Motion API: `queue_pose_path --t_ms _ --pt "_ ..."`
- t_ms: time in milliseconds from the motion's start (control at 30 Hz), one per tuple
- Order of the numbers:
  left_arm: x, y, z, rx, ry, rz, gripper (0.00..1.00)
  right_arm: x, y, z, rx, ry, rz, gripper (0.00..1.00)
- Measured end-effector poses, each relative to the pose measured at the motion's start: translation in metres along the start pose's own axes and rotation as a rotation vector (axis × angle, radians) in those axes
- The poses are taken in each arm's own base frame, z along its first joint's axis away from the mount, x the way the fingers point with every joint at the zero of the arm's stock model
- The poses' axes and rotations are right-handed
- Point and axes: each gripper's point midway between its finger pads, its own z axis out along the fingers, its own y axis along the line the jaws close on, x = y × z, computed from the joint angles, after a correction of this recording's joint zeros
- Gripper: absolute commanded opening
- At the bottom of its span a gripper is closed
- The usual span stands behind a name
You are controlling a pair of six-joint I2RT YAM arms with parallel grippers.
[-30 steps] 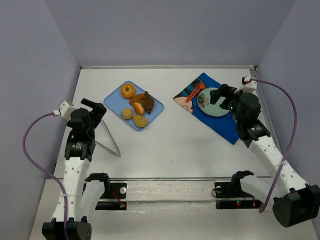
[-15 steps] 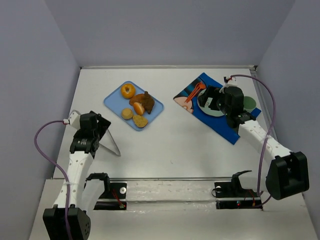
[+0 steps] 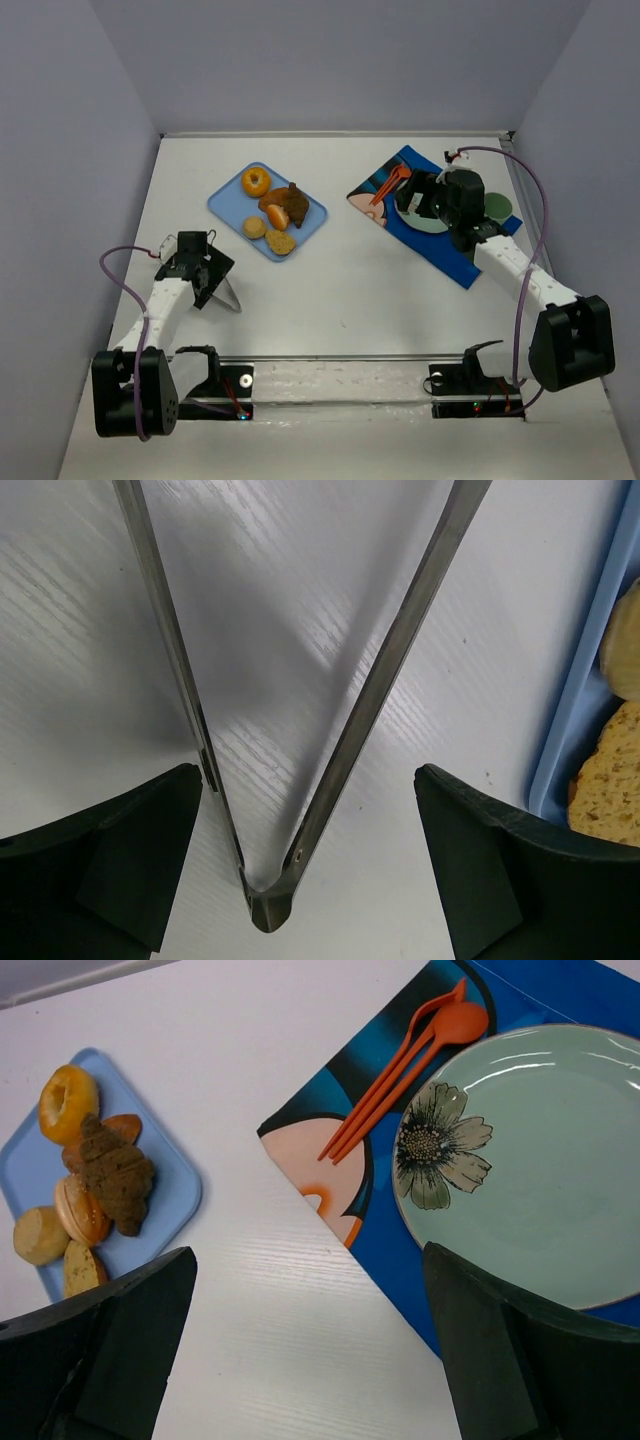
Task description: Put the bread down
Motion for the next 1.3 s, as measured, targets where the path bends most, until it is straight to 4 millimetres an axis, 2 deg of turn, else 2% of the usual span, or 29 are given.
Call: queue_pose_path --t_ms 333,500,533,567,600,633,667,867,900,1000,1100,1167,1200,1267,1300 --pt "0.008 0.011 0.016 -0.082 0.039 0.01 0.99 0.006 -0.009 0.009 0.039 0.015 -0.01 1.0" --pt "-0.005 0.002 0.028 -0.125 0.02 0.028 0.98 0.005 -0.012 0.009 0.054 0.009 -0.014 1.0" --pt "-0.009 0.0 0.03 -0.136 0.015 0.036 0.94 0.005 -0.012 0.009 0.058 0.007 -0.015 1.0" --pt "-0.011 -0.001 0.032 -0.139 0.01 0.04 0.85 0.005 -0.013 0.009 0.063 0.006 -0.015 1.0" --pt "-0.013 -0.003 0.035 -0.146 0.006 0.046 0.8 0.004 -0.014 0.009 0.065 0.004 -0.015 1.0" --pt "-0.016 -0.003 0.037 -0.153 0.001 0.053 0.7 0.004 -0.015 0.009 0.069 0.003 -0.017 1.0" --pt "-0.017 -0.004 0.039 -0.156 -0.002 0.063 0.5 0.004 -0.016 0.009 0.076 0.0 -0.018 1.0" --pt "-0.02 -0.006 0.04 -0.151 -0.011 0.077 0.07 0.001 -0.022 0.009 0.109 -0.015 -0.022 1.0" --pt "-0.019 -0.004 0.038 -0.156 -0.009 0.08 0.06 0.0 -0.022 0.009 0.11 -0.016 -0.023 1.0" --pt "-0.021 -0.001 0.028 -0.158 -0.02 0.08 0.06 -0.001 -0.023 0.009 0.116 -0.02 -0.023 1.0" --pt "-0.031 -0.007 0.007 -0.11 -0.068 0.089 0.06 -0.004 -0.022 0.006 0.114 -0.03 -0.026 1.0" --pt "-0.041 -0.026 -0.017 -0.019 -0.119 0.104 0.08 -0.007 -0.02 0.004 0.109 -0.04 -0.027 1.0" --pt "-0.048 -0.04 -0.032 0.043 -0.151 0.115 0.13 -0.009 -0.019 0.003 0.106 -0.043 -0.027 1.0" --pt "-0.062 -0.08 -0.072 0.231 -0.225 0.148 0.15 -0.012 -0.017 0.0 0.096 -0.053 -0.028 1.0" --pt "-0.065 -0.093 -0.086 0.301 -0.246 0.164 0.15 -0.013 -0.016 -0.001 0.09 -0.056 -0.028 1.0"
